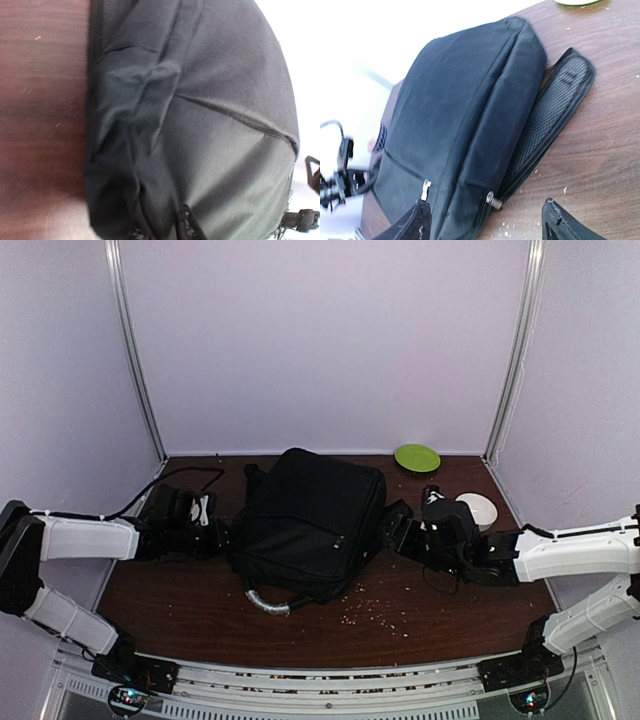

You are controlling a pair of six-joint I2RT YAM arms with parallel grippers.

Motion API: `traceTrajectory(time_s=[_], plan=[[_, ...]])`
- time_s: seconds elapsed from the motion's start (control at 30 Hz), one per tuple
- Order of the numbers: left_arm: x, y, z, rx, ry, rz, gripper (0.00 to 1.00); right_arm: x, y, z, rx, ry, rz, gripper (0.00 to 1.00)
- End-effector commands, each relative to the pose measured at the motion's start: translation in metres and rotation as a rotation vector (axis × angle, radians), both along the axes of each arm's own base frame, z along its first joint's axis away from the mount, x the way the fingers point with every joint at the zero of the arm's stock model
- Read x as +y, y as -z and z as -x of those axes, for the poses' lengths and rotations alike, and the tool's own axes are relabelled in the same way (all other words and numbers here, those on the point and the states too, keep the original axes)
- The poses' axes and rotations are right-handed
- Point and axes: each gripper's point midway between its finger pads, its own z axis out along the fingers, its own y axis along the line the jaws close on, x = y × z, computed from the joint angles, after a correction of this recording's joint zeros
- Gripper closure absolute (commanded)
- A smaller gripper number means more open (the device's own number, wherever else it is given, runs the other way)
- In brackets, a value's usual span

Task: Pack the student bag
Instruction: Zip the student bag at the center of the board, then adjust the student bag at the center of the board.

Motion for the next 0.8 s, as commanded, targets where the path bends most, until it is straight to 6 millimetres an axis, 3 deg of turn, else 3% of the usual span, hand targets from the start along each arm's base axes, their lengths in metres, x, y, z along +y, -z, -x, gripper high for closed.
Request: traceTrajectory(time_s=[0.0, 0.1, 0.2, 0.33, 0.5, 0.6, 0.77], plan=[[0.019, 0.000, 0.010, 0.005, -0.012, -0.116, 0.68, -0.006, -0.016, -0.023, -0.004, 0.130, -0.116, 0.25], [0.027, -0.007, 0.014, -0.008, -0.030, -0.141, 0.42, 0.011, -0.014, -0.036, 0.015, 0.103, -0.147, 0.26], [0.039, -0.015, 0.018, -0.031, -0.063, -0.177, 0.23, 0.026, 0.000, -0.047, 0.049, 0.089, -0.146, 0.27], [0.050, -0.037, 0.016, -0.107, -0.117, -0.193, 0.11, 0.033, 0.017, -0.065, 0.086, 0.084, -0.181, 0.28], [0.037, -0.061, -0.007, -0.208, -0.107, -0.146, 0.11, 0.048, 0.032, -0.089, 0.107, -0.003, -0.062, 0.31], [0.024, -0.055, -0.020, -0.192, -0.067, -0.142, 0.16, 0.055, 0.047, -0.101, 0.171, -0.056, -0.035, 0.34], [0.006, -0.031, -0.033, -0.125, -0.027, -0.117, 0.30, 0.086, 0.044, -0.103, 0.197, -0.156, -0.134, 0.50]])
